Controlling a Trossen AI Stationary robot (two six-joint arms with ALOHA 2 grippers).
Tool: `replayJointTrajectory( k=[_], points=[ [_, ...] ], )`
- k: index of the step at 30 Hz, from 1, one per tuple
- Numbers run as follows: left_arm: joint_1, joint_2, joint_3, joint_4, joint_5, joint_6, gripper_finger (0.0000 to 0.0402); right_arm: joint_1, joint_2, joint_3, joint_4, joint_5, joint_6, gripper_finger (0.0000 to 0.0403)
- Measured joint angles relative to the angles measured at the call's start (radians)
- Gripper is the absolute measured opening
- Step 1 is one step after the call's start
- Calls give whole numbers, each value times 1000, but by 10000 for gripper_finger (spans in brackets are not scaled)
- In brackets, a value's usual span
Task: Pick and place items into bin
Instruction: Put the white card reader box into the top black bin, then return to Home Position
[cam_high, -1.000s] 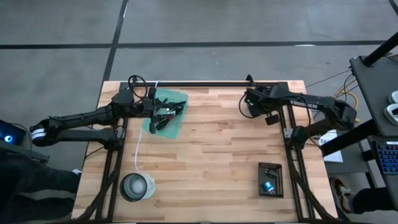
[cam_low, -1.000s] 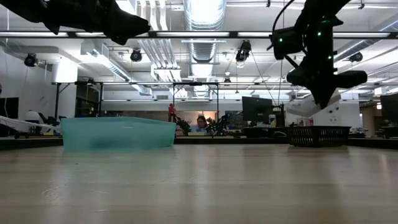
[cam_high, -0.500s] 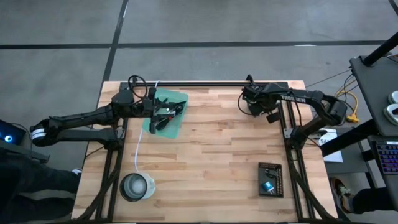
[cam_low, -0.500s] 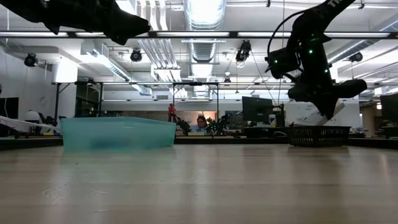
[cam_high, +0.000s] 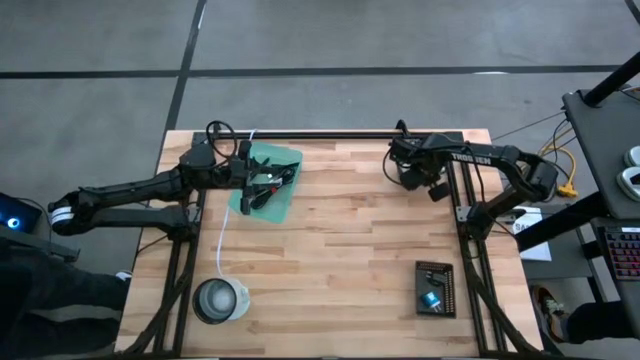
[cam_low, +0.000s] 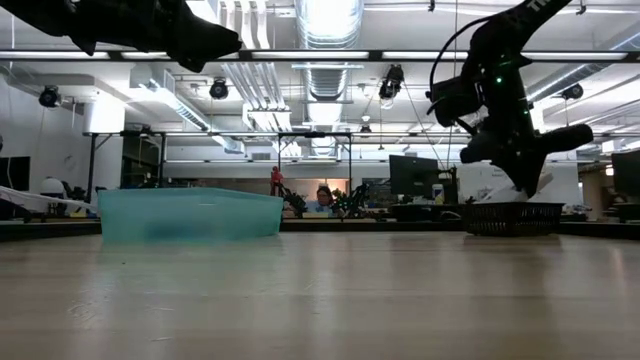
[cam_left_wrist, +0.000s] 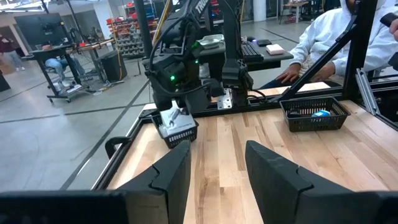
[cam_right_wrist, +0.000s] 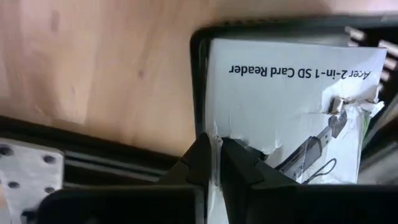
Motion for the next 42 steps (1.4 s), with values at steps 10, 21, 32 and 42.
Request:
replayJointTrajectory(
  k=[10, 21, 32, 42],
  points=[
    [0, 0, 0, 0, 0, 0, 136, 1, 0, 5, 14, -8, 81, 13],
    [0, -1, 0, -5, 0, 0, 136, 0, 0, 5, 29, 20, 78, 64],
    [0, -1, 0, -5, 0, 0, 136, 0, -1, 28, 50, 69, 288, 133],
    [0, -1, 0, -1, 0, -1, 136, 49, -96, 73, 399, -325, 605, 81]
  ],
)
